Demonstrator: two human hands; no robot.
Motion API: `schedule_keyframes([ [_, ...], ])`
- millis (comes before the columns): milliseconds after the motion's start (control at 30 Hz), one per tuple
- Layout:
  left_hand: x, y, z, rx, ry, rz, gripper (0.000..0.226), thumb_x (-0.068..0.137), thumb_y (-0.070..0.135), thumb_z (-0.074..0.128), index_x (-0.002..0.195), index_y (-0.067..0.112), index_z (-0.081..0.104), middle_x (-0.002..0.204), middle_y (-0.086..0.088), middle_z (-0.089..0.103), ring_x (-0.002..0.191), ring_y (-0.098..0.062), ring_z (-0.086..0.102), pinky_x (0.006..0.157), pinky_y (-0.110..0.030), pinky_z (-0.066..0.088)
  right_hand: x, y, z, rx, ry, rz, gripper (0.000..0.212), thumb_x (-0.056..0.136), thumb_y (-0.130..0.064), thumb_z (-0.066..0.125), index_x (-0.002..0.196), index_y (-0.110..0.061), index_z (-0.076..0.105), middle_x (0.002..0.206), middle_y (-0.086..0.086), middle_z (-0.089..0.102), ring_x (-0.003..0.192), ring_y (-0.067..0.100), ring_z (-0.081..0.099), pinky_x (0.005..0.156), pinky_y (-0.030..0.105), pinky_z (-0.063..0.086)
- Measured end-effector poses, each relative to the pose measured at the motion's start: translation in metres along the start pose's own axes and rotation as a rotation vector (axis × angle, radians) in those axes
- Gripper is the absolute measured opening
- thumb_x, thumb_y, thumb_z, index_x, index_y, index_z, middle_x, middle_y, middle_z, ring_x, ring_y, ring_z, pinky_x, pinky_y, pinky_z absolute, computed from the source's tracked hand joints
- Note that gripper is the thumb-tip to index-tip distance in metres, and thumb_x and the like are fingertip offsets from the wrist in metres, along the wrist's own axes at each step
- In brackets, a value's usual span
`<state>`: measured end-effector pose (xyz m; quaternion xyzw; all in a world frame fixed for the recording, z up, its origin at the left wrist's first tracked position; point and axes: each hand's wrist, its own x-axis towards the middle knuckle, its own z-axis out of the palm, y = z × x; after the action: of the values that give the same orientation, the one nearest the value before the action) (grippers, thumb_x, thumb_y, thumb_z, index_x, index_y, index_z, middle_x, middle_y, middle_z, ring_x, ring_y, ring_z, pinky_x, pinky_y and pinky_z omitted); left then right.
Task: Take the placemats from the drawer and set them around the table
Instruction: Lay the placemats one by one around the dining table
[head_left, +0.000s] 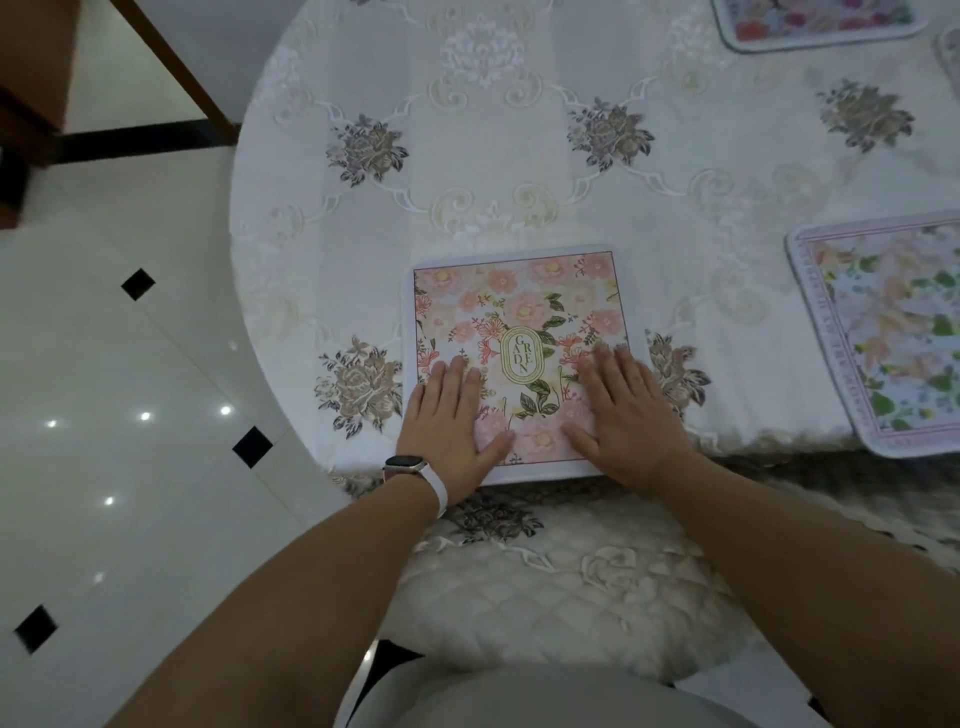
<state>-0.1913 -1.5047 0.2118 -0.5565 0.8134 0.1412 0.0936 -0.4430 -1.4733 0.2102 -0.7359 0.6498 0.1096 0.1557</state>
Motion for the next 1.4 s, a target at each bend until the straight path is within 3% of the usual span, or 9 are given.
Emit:
schedule_keyframes([
  [133,-0.008,-0.011,-0.006,-0.089,-0.021,-0.086,0.085,0.091,0.072,0.010,0.152,0.020,-0.014,0.158,0.000,-0.024,0.145,-0.017,-0.024,0.119,-0.041,-0.006,-0.004,0.003,-0.007,0.081,-0.029,0.062,0.086,0.091,-0.071,0.001,0.155,-0.015,-0.012,0.160,0.014,-0.021,0.148,0.028,-0.020,0.121,0.042,-0.007],
  [233,-0.011,-0.017,-0.015,-0.140,-0.064,-0.077,0.084,0.093,0.067,0.021,0.153,0.019,-0.011,0.159,0.001,-0.022,0.146,-0.017,-0.019,0.118,-0.039,-0.003,-0.014,0.008,-0.021,0.091,-0.102,0.068,0.080,0.098,-0.062,0.016,0.156,-0.011,-0.006,0.162,0.016,-0.014,0.150,0.032,-0.013,0.123,0.045,0.001],
  [300,-0.010,-0.017,-0.025,-0.172,-0.080,-0.069,0.079,0.093,0.059,0.035,0.154,0.016,0.010,0.162,-0.004,-0.001,0.149,-0.024,0.002,0.120,-0.042,0.013,-0.018,0.013,-0.034,0.094,-0.094,0.053,0.071,0.101,-0.051,0.028,0.156,-0.009,0.013,0.164,0.017,0.003,0.151,0.035,0.004,0.122,0.047,0.014],
  [367,-0.011,-0.016,-0.040,-0.222,-0.064,-0.077,0.060,0.090,0.053,0.041,0.139,0.018,0.039,0.144,-0.007,0.041,0.132,-0.029,0.041,0.105,-0.042,0.040,-0.021,0.017,-0.048,0.082,-0.074,0.032,0.057,0.099,-0.045,0.034,0.144,-0.010,0.038,0.153,0.015,0.033,0.141,0.034,0.031,0.115,0.049,0.029],
  [467,-0.018,-0.010,-0.065,-0.234,-0.001,-0.044,0.051,0.089,0.049,0.044,0.132,0.023,0.046,0.126,-0.001,0.058,0.112,-0.025,0.055,0.090,-0.040,0.049,-0.028,0.023,-0.076,0.123,-0.056,0.075,0.046,0.097,-0.043,0.038,0.131,-0.014,0.050,0.128,0.006,0.053,0.116,0.026,0.054,0.094,0.040,0.047],
  [567,-0.023,0.001,-0.087,-0.145,0.091,0.040,0.049,0.095,0.039,0.048,0.139,0.019,0.047,0.136,-0.004,0.055,0.122,-0.026,0.051,0.099,-0.040,0.043,-0.034,0.028,-0.100,0.152,0.047,0.084,0.048,0.097,-0.044,0.042,0.135,-0.017,0.050,0.128,0.004,0.056,0.111,0.023,0.056,0.090,0.038,0.049],
  [800,-0.037,0.028,-0.123,0.025,0.222,0.108,0.064,0.087,0.059,0.026,0.136,0.026,0.049,0.137,0.003,0.055,0.125,-0.022,0.050,0.109,-0.050,0.031,-0.046,0.033,-0.141,0.090,0.196,-0.051,0.054,0.094,-0.052,0.041,0.136,-0.020,0.049,0.127,0.002,0.057,0.110,0.023,0.054,0.088,0.039,0.049],
  [1133,-0.070,0.029,-0.142,0.017,0.221,0.066,0.069,0.085,0.062,0.015,0.140,0.029,0.043,0.147,0.002,0.043,0.136,-0.020,0.038,0.116,-0.049,0.019,-0.074,0.011,-0.164,0.067,0.233,-0.115,0.058,0.097,-0.053,0.037,0.144,-0.020,0.044,0.142,0.002,0.049,0.126,0.024,0.047,0.098,0.040,0.044],
  [1400,-0.075,0.021,-0.157,0.003,0.246,0.257,0.064,0.088,0.054,0.021,0.138,0.023,0.047,0.145,-0.003,0.046,0.132,-0.024,0.042,0.108,-0.043,0.034,-0.113,-0.014,-0.162,0.097,0.288,0.053,0.054,0.096,-0.051,0.039,0.141,-0.022,0.047,0.141,0.000,0.051,0.125,0.022,0.048,0.099,0.040,0.044],
])
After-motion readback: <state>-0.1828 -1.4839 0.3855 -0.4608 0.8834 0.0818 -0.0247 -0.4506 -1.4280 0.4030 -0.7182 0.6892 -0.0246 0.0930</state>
